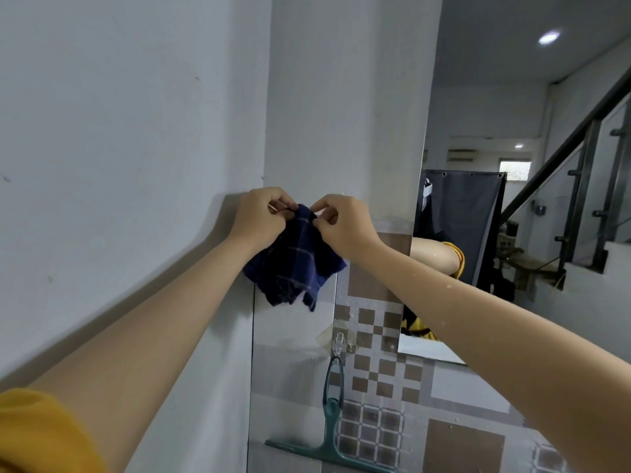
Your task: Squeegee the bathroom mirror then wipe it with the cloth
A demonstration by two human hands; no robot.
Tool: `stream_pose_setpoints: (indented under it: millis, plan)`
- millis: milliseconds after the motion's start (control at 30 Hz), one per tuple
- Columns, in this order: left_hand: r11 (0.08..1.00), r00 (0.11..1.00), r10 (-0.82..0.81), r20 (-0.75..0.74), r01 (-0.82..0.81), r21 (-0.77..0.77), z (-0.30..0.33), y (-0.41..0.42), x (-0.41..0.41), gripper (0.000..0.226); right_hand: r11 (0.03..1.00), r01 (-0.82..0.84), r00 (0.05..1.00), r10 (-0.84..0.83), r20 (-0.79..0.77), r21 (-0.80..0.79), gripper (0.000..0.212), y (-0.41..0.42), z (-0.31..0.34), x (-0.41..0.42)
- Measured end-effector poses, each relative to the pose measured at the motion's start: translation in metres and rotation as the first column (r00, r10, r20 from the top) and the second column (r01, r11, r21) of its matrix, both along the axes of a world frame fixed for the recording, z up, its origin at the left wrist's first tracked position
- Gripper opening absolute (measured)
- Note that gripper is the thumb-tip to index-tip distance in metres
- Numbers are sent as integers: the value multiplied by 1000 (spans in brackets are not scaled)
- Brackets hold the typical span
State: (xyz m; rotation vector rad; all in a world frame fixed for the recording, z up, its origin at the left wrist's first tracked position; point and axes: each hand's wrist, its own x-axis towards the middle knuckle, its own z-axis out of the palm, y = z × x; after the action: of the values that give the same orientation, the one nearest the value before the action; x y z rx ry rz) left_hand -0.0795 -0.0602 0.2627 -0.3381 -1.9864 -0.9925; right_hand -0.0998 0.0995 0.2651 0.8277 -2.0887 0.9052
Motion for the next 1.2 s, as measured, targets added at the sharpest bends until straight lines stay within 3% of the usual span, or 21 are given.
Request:
stream_pose_setpoints:
  millis: [133,300,433,700,1000,1200]
  plan:
    - [998,998,19,-66,-23,-61,18,2,4,12,998,47,993,-43,-109,35,23,-1,21,-2]
    - [992,990,-45,134,60,-112,0,0,1,19,971,83,997,-81,-19,225,25,-2,7,-13]
    - [985,969,-144,203,159,-62,-13,-7,-2,23,986,-41,995,25,99,164,24,2,-4,-10]
    - [983,955,-70,287,116,-145,-14,-1,-4,18,997,-54,981,43,189,49,25,-1,-15,-9]
    - [985,968,126,216,-97,-140,-23,11,16,30,996,77,978,-68,195,-38,33,-4,-27,10]
    - [988,981,134,137,-122,-91,-32,21,28,37,988,148,968,-152,198,36,40,-2,-30,26]
